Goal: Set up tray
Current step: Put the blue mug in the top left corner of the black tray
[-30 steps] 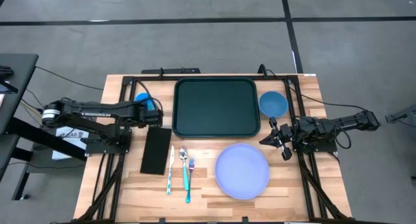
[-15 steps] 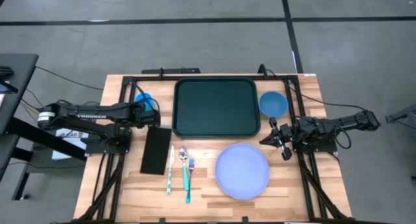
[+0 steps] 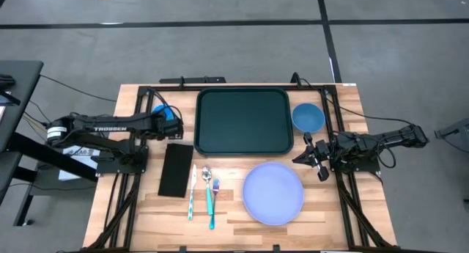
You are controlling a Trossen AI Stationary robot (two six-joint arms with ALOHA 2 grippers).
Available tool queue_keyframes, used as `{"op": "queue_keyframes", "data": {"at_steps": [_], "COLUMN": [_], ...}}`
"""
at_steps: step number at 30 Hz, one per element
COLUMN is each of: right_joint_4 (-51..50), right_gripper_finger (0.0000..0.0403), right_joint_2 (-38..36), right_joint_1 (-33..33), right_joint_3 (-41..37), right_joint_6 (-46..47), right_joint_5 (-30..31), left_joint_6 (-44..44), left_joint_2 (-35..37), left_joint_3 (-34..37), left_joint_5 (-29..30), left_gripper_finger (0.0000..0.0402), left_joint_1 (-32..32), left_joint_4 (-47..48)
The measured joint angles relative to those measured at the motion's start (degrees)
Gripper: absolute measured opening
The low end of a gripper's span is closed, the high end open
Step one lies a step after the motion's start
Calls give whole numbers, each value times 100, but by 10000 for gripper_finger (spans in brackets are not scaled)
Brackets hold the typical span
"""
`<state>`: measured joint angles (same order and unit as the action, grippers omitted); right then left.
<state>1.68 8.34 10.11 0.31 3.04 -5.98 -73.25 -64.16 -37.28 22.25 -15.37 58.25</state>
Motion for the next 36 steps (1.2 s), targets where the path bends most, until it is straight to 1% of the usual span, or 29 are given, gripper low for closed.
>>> {"op": "queue_keyframes", "data": {"at_steps": [12, 17, 31, 36], "right_joint_4": [0, 0, 0, 0], "right_gripper_finger": [5, 5, 5, 5], "right_joint_2": [0, 0, 2, 0], "right_joint_1": [2, 2, 2, 2], "right_joint_3": [0, 0, -2, -2], "right_joint_6": [-1, 0, -1, -1], "right_joint_5": [0, 0, 0, 0], "left_joint_6": [725, 922, 1089, 1126], "left_joint_2": [2, 2, 2, -172], "left_joint_3": [0, 0, 0, 0], "left_joint_5": [158, 160, 147, 61], "left_gripper_finger": [219, 219, 219, 219], "left_joint_1": [-503, -670, -740, -740], "left_joint_4": [-405, -419, -537, -533]}}
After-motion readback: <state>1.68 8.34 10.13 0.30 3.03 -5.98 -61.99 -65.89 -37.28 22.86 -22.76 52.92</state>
